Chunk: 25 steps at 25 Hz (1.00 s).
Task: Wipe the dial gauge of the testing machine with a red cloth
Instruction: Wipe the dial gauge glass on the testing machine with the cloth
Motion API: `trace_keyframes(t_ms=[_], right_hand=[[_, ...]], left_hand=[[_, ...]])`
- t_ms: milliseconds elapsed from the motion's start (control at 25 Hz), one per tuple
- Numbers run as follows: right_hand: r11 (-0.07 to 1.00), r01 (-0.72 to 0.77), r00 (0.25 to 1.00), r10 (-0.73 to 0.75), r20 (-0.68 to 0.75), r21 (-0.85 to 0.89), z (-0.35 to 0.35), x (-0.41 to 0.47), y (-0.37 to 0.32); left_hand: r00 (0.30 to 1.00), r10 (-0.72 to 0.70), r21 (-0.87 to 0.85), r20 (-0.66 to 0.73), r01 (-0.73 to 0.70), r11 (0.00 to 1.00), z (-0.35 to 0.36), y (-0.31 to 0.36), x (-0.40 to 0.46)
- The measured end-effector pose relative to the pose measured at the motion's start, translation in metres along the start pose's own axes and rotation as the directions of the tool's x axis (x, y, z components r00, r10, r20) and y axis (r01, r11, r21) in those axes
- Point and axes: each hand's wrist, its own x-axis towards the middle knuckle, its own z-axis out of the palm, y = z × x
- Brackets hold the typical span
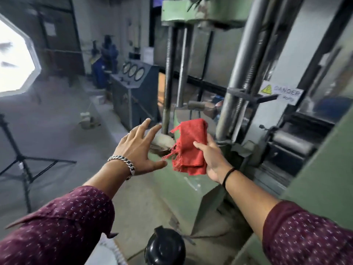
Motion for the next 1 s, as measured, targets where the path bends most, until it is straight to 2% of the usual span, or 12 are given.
trace_keyframes(t_ms=[240, 520, 840, 1000], right_hand=[[0.983, 0.182, 0.965, -0.184, -0.186, -0.03, -0.148, -0.043, -0.118], [0.94, 0.322, 0.86, -0.339, -0.382, -0.111, -0.354, -0.132, -0.225], [0.904, 0.372, 0.702, -0.423, -0.573, -0.211, -0.552, -0.244, -0.28], [0.9, 0.374, 0.646, -0.425, -0.634, -0.223, -0.621, -0.278, -0.283]], left_hand=[[0.971, 0.232, -0.042, -0.049, -0.234, 0.971, -0.022, 0.154, 0.066], [0.865, 0.492, -0.084, -0.098, -0.5, 0.862, -0.022, 0.378, 0.119], [0.732, 0.668, -0.103, -0.136, -0.681, 0.725, 0.013, 0.6, 0.134], [0.679, 0.72, -0.121, -0.14, -0.734, 0.668, 0.032, 0.672, 0.142]])
